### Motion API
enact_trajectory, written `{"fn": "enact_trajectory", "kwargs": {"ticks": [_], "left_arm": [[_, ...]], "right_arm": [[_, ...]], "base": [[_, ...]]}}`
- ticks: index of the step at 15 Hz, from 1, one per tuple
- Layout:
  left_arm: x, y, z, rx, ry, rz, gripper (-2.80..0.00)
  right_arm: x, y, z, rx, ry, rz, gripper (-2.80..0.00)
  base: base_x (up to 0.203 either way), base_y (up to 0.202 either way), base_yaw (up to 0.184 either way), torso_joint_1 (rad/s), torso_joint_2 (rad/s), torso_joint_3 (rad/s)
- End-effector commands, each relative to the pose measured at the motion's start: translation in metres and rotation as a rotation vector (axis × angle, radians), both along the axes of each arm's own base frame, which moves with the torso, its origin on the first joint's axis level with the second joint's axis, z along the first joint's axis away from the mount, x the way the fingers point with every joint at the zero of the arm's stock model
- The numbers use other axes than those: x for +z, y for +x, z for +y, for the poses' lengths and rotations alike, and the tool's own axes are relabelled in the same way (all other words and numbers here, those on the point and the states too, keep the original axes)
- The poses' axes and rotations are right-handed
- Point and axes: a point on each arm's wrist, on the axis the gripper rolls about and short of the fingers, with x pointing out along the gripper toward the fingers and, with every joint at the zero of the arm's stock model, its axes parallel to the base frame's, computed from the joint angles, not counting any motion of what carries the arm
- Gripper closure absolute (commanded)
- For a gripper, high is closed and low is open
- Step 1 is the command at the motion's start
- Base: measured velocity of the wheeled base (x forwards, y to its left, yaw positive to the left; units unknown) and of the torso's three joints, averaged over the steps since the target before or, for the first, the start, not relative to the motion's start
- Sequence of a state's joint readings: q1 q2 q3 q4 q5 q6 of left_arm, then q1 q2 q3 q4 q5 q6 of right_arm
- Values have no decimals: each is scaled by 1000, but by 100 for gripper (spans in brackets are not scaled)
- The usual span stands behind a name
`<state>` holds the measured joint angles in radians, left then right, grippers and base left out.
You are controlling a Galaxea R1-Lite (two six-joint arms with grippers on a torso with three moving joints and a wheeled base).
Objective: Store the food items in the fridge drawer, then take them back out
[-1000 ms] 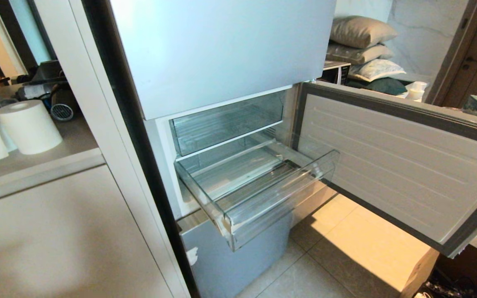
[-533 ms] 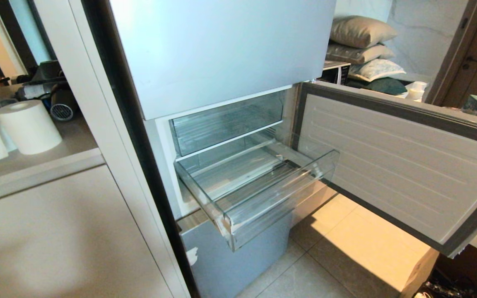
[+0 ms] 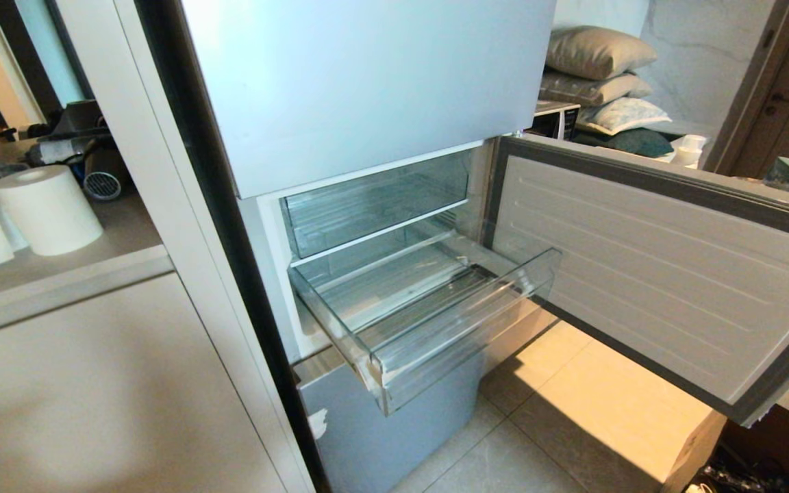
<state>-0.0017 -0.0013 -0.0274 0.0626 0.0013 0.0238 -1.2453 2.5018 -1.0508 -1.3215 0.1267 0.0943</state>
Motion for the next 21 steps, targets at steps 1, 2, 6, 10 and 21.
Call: {"fn": "enact_trajectory", "kwargs": {"ticks": [1, 2, 6, 10, 21], "left_arm": [[0, 0, 0, 0, 1, 1, 0], [0, 0, 0, 0, -1, 1, 0], [0, 0, 0, 0, 0, 1, 0], [0, 0, 0, 0, 0, 3, 0], [0, 0, 0, 0, 1, 1, 0]], "right_arm": [[-8, 0, -2, 7, 7, -1, -280], [-11, 0, -2, 23, 12, -2, -280], [-15, 3, -1, 48, 21, -2, -280], [-19, 4, -6, 48, 16, -4, -280], [-15, 7, -11, 49, -9, -15, 0]], "base": [[0, 0, 0, 0, 0, 0], [0, 0, 0, 0, 0, 0], [0, 0, 0, 0, 0, 0], [0, 0, 0, 0, 0, 0], [0, 0, 0, 0, 0, 0]]}}
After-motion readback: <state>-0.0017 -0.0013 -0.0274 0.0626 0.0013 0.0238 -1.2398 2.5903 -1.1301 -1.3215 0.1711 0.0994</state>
